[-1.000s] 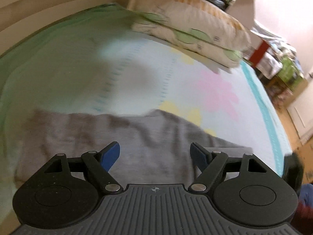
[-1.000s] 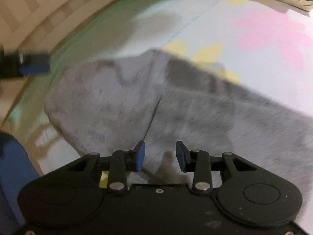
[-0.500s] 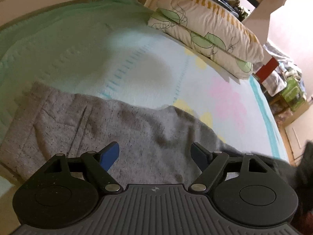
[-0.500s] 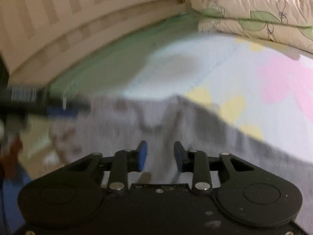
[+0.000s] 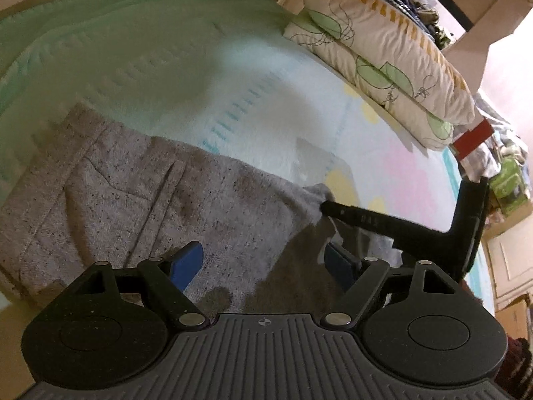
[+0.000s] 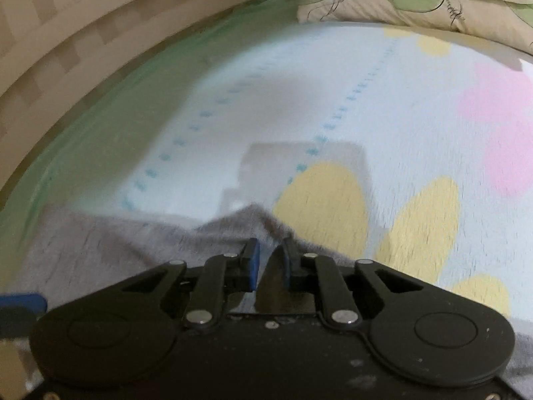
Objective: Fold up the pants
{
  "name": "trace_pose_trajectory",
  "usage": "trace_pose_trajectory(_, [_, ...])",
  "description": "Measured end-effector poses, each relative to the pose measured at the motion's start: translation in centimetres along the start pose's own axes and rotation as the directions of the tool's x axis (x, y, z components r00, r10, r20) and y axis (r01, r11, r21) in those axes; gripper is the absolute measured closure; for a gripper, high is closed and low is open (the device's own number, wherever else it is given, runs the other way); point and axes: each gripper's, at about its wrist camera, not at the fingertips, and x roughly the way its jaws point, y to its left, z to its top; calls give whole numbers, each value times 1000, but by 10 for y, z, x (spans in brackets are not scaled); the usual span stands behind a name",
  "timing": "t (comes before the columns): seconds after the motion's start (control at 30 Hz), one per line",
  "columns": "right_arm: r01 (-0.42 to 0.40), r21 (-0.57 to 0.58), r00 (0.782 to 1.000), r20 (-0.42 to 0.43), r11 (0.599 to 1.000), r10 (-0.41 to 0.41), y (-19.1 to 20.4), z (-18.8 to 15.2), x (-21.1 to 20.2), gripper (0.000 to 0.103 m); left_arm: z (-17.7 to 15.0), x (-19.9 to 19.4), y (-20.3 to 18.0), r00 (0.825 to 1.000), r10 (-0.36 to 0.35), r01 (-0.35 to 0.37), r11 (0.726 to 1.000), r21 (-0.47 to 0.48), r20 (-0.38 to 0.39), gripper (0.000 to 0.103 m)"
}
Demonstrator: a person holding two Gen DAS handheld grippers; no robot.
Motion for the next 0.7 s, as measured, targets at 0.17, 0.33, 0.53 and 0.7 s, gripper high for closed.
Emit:
trace_pose_trajectory(0.17, [-5, 4, 999, -49, 1000, 5, 2, 12, -4, 91, -1, -2, 3, 1000, -3, 3, 1000, -11, 3, 24])
trace_pose_trajectory(0.33, [-34, 49, 999, 16, 998, 33, 2, -2, -37, 84, 0, -7, 5, 1000, -26, 26, 999, -25, 15, 23])
trace_pose_trajectory(0.53, [-154, -9, 988, 13, 988, 154, 32, -45, -88, 79, 8, -20, 12, 996, -91, 93, 992, -89, 28, 22])
trace_pose_trajectory(0.7, [-213, -117, 975, -85, 970, 204, 57, -90, -111, 78, 32, -51, 32, 993, -71, 80, 991, -106, 90, 15])
